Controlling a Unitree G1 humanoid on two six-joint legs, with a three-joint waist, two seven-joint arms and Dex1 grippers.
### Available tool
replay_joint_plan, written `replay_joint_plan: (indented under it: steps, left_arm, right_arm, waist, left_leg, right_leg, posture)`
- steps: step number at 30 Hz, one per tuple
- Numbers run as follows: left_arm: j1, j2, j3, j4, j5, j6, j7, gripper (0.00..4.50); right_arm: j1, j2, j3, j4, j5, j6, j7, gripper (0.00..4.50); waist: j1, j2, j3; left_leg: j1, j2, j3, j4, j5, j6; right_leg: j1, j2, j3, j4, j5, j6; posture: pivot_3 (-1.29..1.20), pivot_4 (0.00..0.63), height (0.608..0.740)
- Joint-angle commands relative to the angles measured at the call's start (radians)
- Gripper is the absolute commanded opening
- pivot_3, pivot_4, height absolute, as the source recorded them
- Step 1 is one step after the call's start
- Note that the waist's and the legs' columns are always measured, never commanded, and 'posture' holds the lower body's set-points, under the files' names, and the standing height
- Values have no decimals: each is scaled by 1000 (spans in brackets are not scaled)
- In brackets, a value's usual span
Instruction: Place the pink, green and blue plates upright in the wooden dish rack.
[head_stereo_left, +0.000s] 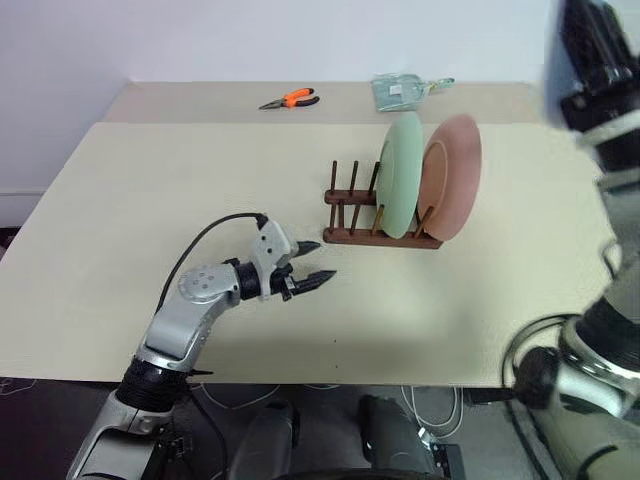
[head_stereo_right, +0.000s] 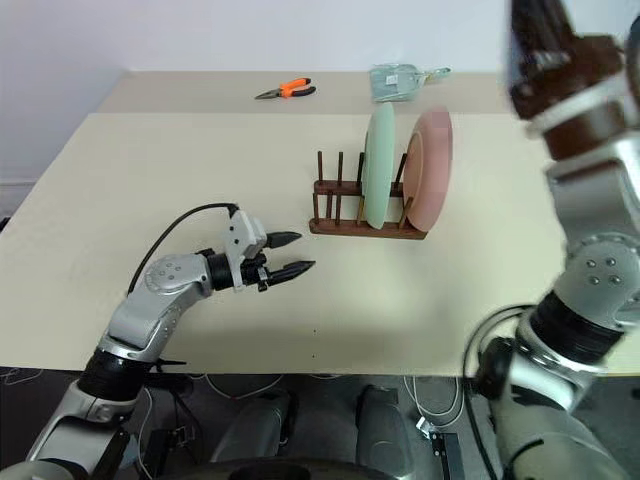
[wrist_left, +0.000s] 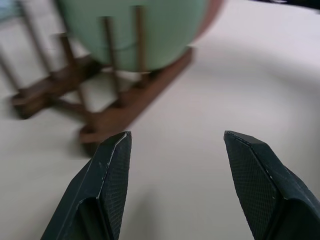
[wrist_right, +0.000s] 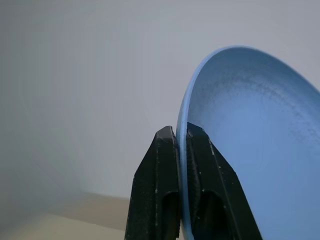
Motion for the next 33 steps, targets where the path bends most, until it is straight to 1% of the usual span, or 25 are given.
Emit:
replay_joint_plan:
  steps: [1, 2, 4, 6, 9, 12, 18, 25, 28, 29, 30, 31, 33]
  left_arm:
    - [12, 6, 75, 42, 29, -81, 51, 3021]
    - [17, 8, 91, 52, 31, -90, 62, 3021]
    - [26, 17, 115, 63, 37, -107, 73, 3021]
    - [34, 29, 137, 67, 37, -115, 77, 3021]
    - [47, 42, 161, 57, 34, -114, 86, 3021]
    - [56, 39, 168, 40, 32, -107, 95, 3021]
    - [67, 28, 162, 6, 30, -88, 117, 3021]
    - [55, 30, 162, -12, 25, -62, 115, 3021]
    - [49, 29, 160, -15, 24, -55, 114, 3021]
    - [48, 29, 159, -16, 24, -53, 114, 3021]
    - [48, 29, 160, -19, 22, -50, 114, 3021]
    - [49, 29, 160, -23, 21, -48, 114, 3021]
    - [54, 31, 160, -30, 20, -44, 113, 3021]
  right_arm:
    - [-78, 134, 104, -54, 227, -28, -156, 24]
    - [-87, 182, 134, -46, 264, -42, -204, 24]
    - [-88, 254, 185, -27, 283, -64, -281, 24]
    - [-70, 306, 237, 1, 265, -75, -337, 24]
    - [-26, 355, 309, 55, 203, -78, -399, 24]
    - [3, 379, 336, 85, 176, -91, -428, 24]
    - [32, 414, 343, 134, 172, -107, -463, 24]
    - [5, 416, 322, 271, 94, -139, -459, 24]
    - [-11, 415, 320, 322, 60, -149, -446, 960]
    - [-15, 416, 320, 328, 54, -150, -441, 1406]
    - [-25, 401, 332, 332, 27, -150, -418, 1947]
    - [-37, 380, 351, 330, -9, -150, -386, 2373]
    - [-59, 333, 393, 315, -85, -149, -322, 3423]
  waist:
    - [-2, 0, 0]
    - [-5, 0, 0]
    - [-9, 0, 0]
    - [-11, 0, -1]
    - [-17, 0, -1]
    - [-21, 0, -1]
    - [-22, 0, -1]
    - [-24, 0, -1]
    - [-25, 0, -1]
    - [-25, 0, -1]
    - [-25, 0, -1]
    - [-25, 0, 0]
    - [-24, 0, 0]
  left_leg:
    - [0, 0, -1, 0, 0, 0]
    - [0, 0, -1, 0, 0, 0]
    - [0, 0, -2, -1, 0, 0]
    - [0, -1, -2, 0, 0, 0]
    - [0, -2, -1, 0, 0, 0]
    - [1, -1, 0, -1, 0, -1]
    - [0, -1, 0, -1, 0, -1]
    - [1, -1, 0, -1, 0, -1]
    - [1, -1, 0, -1, 0, -1]
    - [1, -1, 0, -1, 0, -1]
    - [1, -1, 0, -1, 0, -1]
    - [0, -1, 0, -1, 0, -1]
    - [0, -1, 1, -1, 0, -1]
  right_leg:
    - [0, 0, 0, 0, 0, 0]
    - [0, 0, 0, 0, 0, 0]
    - [-2, 0, 0, 2, 0, 0]
    - [-3, 0, 0, 5, 1, 1]
    - [-3, 0, 0, 7, 2, 3]
    - [-4, 0, 0, 8, 2, 3]
    - [-5, 1, 0, 8, 2, 3]
    - [-5, 1, 0, 8, 2, 3]
    - [-5, 2, 0, 8, 2, 3]
    - [-5, 2, 0, 8, 2, 3]
    - [-5, 2, 0, 8, 2, 3]
    - [-5, 2, 0, 8, 2, 3]
    - [-5, 2, 0, 8, 2, 3]
  posture:
    - [0, 150, 740]
    - [0, 150, 740]
    - [0, 150, 740]
    - [0, 150, 740]
    - [0, 150, 740]
    - [0, 150, 740]
    - [0, 150, 740]
    - [0, 150, 740]
    - [0, 150, 740]
    - [0, 150, 740]
    - [0, 150, 740]
    - [0, 150, 740]
    - [0, 150, 740]
